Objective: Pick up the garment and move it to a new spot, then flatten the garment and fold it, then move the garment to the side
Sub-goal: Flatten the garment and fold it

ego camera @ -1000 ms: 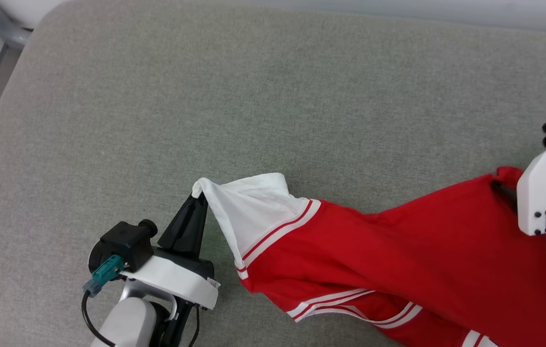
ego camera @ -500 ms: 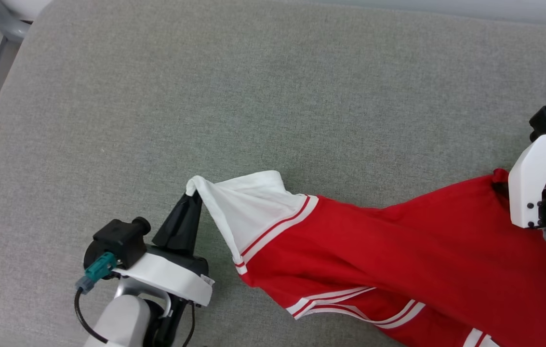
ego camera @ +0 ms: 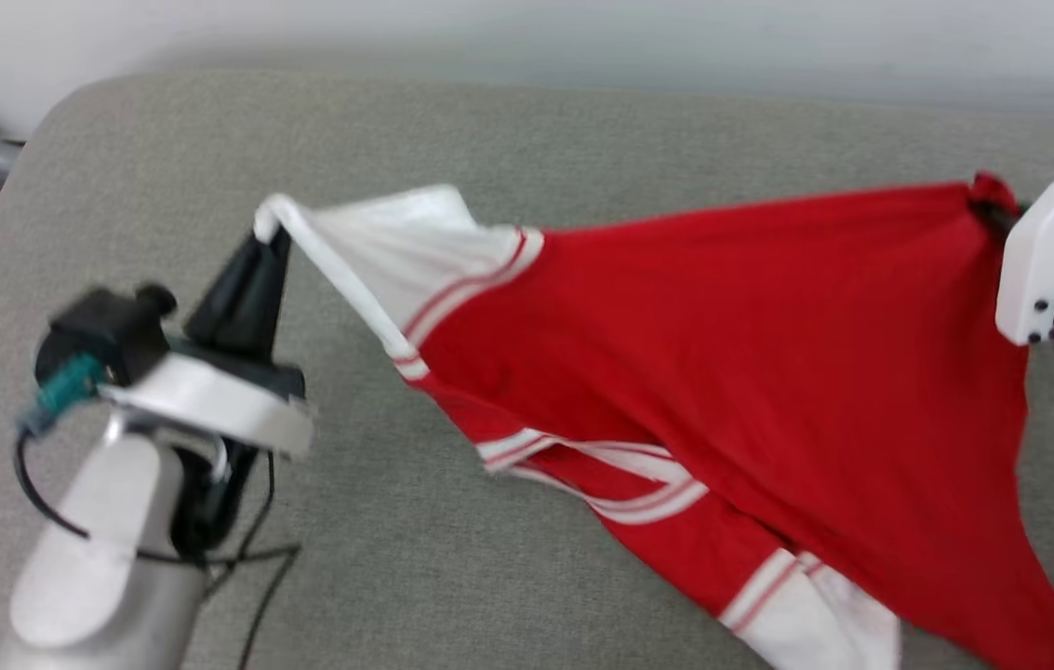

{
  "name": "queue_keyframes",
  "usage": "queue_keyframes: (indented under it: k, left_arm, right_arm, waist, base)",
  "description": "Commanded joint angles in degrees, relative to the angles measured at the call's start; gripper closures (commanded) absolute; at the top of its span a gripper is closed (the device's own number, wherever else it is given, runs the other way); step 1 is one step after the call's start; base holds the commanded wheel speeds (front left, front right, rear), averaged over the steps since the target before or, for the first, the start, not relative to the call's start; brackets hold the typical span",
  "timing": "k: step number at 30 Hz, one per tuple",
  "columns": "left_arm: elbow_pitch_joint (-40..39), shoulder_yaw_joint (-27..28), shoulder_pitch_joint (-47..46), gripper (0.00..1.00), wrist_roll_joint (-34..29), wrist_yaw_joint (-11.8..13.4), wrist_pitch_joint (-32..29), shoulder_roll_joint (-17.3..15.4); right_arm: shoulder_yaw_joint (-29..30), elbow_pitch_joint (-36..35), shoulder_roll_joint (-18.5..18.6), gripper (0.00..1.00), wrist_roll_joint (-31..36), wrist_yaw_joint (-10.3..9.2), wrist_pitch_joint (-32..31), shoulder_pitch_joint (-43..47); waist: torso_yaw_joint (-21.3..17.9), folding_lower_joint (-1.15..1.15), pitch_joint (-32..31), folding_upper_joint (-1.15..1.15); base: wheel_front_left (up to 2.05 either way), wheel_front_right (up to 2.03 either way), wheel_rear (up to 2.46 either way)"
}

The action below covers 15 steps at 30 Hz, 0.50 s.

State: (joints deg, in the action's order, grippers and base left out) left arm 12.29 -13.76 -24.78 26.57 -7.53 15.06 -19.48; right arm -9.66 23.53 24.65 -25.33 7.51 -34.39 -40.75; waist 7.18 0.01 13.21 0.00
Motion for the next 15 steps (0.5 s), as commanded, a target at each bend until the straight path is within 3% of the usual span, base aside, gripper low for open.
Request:
queue_keyframes:
  k: [1,7,15]
  left_arm:
    - [0.1,-0.3,-2.6,1.00,0.3,0.1,0.1,-0.8]
    - [3.1,-3.1,-15.9,1.00,2.9,0.1,-1.6,-4.2]
    - [15.0,-4.4,-36.7,1.00,6.5,0.1,-5.0,-6.1]
  right_arm:
    - [0.6,0.0,-0.4,1.00,1.0,-0.04,1.3,-1.6]
    - [4.0,1.1,-2.7,1.00,3.8,-0.04,8.1,-7.5]
    - [8.3,3.9,-4.2,1.00,9.6,-0.05,15.8,-20.8]
  waist:
    - [-1.2,-0.01,-1.2,0.00]
    - [-2.8,-0.01,-0.5,0.00]
    - [-4.5,-0.01,3.5,0.00]
  base:
    - [0.00,0.00,0.00]
    - [0.00,0.00,0.00]
    - [0.00,0.00,0.00]
